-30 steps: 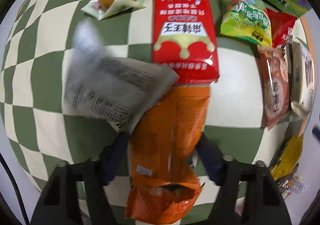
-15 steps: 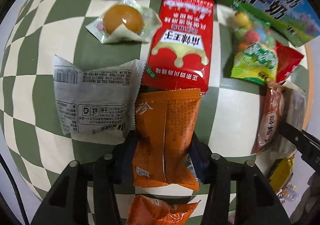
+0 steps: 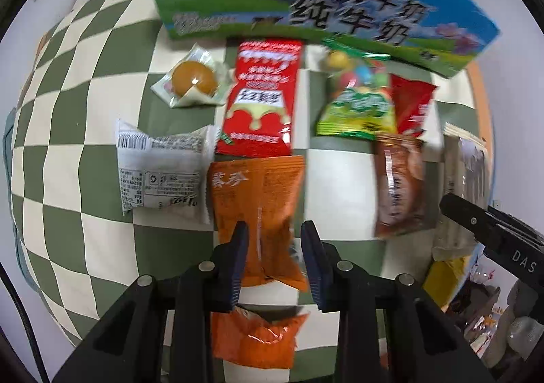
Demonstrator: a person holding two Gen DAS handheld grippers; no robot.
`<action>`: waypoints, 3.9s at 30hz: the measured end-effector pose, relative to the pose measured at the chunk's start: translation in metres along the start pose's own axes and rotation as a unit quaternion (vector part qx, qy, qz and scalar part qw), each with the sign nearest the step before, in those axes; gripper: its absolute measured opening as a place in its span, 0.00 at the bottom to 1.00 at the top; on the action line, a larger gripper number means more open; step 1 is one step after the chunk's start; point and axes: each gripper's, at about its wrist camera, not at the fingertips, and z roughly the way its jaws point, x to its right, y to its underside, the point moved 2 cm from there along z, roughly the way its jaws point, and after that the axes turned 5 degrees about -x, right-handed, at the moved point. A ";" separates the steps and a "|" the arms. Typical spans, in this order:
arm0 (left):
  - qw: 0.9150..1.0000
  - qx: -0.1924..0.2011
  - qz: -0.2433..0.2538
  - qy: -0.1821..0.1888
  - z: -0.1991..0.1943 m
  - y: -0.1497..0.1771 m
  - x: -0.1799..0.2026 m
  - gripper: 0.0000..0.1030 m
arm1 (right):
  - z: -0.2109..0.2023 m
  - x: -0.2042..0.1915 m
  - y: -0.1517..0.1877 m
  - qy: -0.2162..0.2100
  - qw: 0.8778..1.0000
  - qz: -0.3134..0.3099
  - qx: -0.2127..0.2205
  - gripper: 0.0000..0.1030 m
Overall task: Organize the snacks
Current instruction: 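Grasp the orange packet with left tool while right tool grasps the Franzzi cookie pack, then carry both packets into the cardboard box and open both tools, then move both tools back to the remaining snacks on the bed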
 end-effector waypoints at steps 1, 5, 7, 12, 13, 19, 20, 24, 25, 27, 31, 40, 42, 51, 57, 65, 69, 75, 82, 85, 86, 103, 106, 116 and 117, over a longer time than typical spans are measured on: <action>1.000 -0.001 0.006 -0.007 0.000 -0.002 0.001 0.28 | -0.006 -0.002 0.000 -0.006 1.000 -0.002 0.004 0.57; 0.998 -0.056 0.005 -0.037 0.042 -0.004 -0.001 0.39 | -0.025 0.007 0.000 -0.011 1.000 -0.013 0.009 0.57; 0.996 -0.079 -0.014 -0.036 0.064 -0.003 -0.013 0.56 | -0.026 0.007 -0.002 -0.006 1.000 -0.014 0.008 0.57; 0.995 -0.079 -0.058 0.010 0.082 -0.005 -0.034 0.63 | -0.016 0.000 -0.003 -0.009 1.000 -0.010 0.001 0.57; 0.995 -0.073 -0.067 0.017 0.080 -0.004 -0.036 0.60 | -0.011 -0.006 -0.003 -0.010 1.000 -0.009 -0.003 0.57; 0.997 -0.050 -0.063 0.011 0.057 -0.011 -0.048 0.47 | 0.011 -0.026 0.003 -0.013 1.000 -0.017 -0.010 0.57; 0.997 -0.045 -0.063 0.012 0.052 -0.014 -0.042 0.46 | 0.012 -0.029 0.003 -0.015 1.000 -0.017 -0.009 0.57; 0.998 -0.019 -0.049 0.020 0.016 -0.026 -0.020 0.46 | 0.001 -0.034 0.005 -0.024 0.999 -0.024 0.002 0.57; 0.999 -0.014 -0.044 0.020 0.011 -0.028 -0.018 0.46 | -0.001 -0.035 0.005 -0.028 0.999 -0.024 0.004 0.57; 0.999 0.001 -0.040 0.022 -0.009 -0.031 -0.016 0.46 | -0.010 -0.038 0.004 -0.036 0.999 -0.028 0.010 0.57; 0.997 0.042 -0.033 0.047 -0.072 -0.035 -0.004 0.45 | -0.033 -0.044 0.000 -0.054 0.998 -0.034 0.027 0.57; 0.990 0.129 -0.003 0.058 -0.173 -0.121 0.011 0.46 | -0.109 -0.063 -0.052 -0.090 0.990 -0.050 0.097 0.57; 0.990 0.136 0.003 0.046 -0.178 -0.161 0.007 0.45 | -0.123 -0.067 -0.074 -0.081 0.988 -0.058 0.117 0.57; 0.995 0.098 0.001 -0.026 -0.130 -0.295 -0.017 0.46 | -0.117 -0.077 -0.209 0.005 0.990 -0.071 0.123 0.57; 0.997 0.045 -0.012 -0.066 -0.073 -0.355 -0.045 0.46 | -0.073 -0.072 -0.281 0.047 0.994 -0.067 0.070 0.57; 0.997 0.014 -0.020 -0.076 -0.035 -0.382 -0.065 0.84 | -0.023 -0.066 -0.324 0.074 0.996 -0.049 0.017 0.93; 0.997 0.015 -0.017 -0.073 -0.033 -0.379 -0.065 0.90 | -0.015 -0.060 -0.330 0.062 0.997 -0.048 0.010 0.93; 0.998 0.008 -0.015 -0.056 -0.031 -0.361 -0.056 0.90 | -0.009 -0.064 -0.315 0.053 0.997 -0.048 0.004 0.93; 0.999 0.009 -0.020 -0.041 -0.037 -0.331 -0.051 0.90 | -0.013 -0.068 -0.285 0.050 0.997 -0.052 0.001 0.93; 0.999 0.017 -0.023 -0.035 -0.046 -0.317 -0.052 0.90 | -0.017 -0.070 -0.271 0.047 0.997 -0.057 0.006 0.93; 0.999 0.022 -0.024 -0.033 -0.050 -0.312 -0.052 0.90 | -0.019 -0.071 -0.268 0.047 0.997 -0.058 0.008 0.93; 0.988 0.152 -0.012 -0.024 -0.157 -0.212 -0.039 0.90 | -0.105 -0.093 -0.183 0.035 0.989 -0.087 0.117 0.93; 0.985 0.168 -0.007 -0.023 -0.169 -0.194 -0.037 0.90 | -0.122 -0.095 -0.163 0.034 0.986 -0.090 0.136 0.93; 0.973 0.229 -0.002 -0.026 -0.214 -0.132 -0.033 0.90 | -0.173 -0.109 -0.095 0.042 0.972 -0.110 0.202 0.93; 0.972 0.234 -0.001 -0.029 -0.218 -0.127 -0.032 0.90 | -0.178 -0.110 -0.088 0.039 0.971 -0.109 0.209 0.93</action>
